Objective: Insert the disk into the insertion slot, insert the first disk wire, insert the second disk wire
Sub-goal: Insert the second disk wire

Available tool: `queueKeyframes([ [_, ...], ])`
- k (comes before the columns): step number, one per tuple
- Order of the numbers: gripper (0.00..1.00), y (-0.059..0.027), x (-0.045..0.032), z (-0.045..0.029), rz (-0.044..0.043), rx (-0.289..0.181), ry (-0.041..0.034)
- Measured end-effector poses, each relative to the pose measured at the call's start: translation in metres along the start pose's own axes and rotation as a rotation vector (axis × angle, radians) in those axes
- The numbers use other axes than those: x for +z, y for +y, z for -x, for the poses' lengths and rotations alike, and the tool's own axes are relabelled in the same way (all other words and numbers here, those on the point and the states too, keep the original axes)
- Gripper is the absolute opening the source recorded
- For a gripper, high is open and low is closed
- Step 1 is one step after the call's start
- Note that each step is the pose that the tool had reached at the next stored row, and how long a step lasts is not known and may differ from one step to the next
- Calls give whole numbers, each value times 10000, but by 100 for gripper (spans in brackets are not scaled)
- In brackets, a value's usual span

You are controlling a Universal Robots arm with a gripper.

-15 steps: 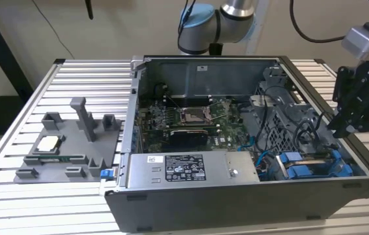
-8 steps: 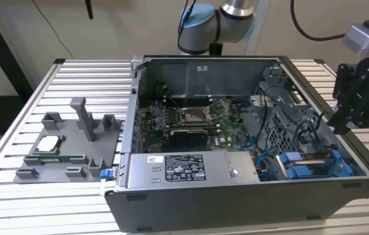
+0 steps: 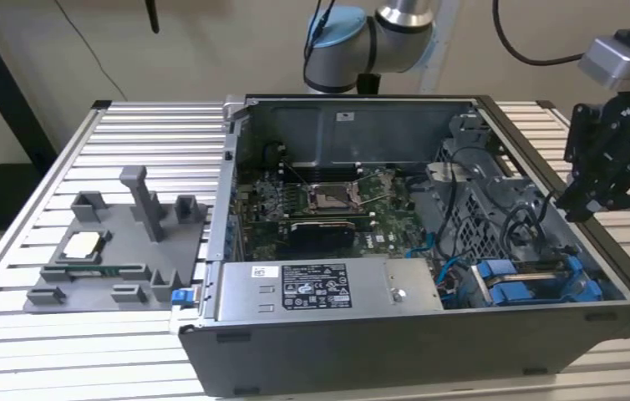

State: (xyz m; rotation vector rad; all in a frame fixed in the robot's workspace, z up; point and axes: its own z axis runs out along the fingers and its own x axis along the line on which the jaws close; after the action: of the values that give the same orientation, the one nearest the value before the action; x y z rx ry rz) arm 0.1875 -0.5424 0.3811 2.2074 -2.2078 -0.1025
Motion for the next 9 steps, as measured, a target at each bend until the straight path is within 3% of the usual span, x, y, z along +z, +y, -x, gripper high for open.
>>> queueKeyframes([
  [6,27,3,-132,37,1,-36,2],
  [9,27,3,-132,74,-55,-51,0],
])
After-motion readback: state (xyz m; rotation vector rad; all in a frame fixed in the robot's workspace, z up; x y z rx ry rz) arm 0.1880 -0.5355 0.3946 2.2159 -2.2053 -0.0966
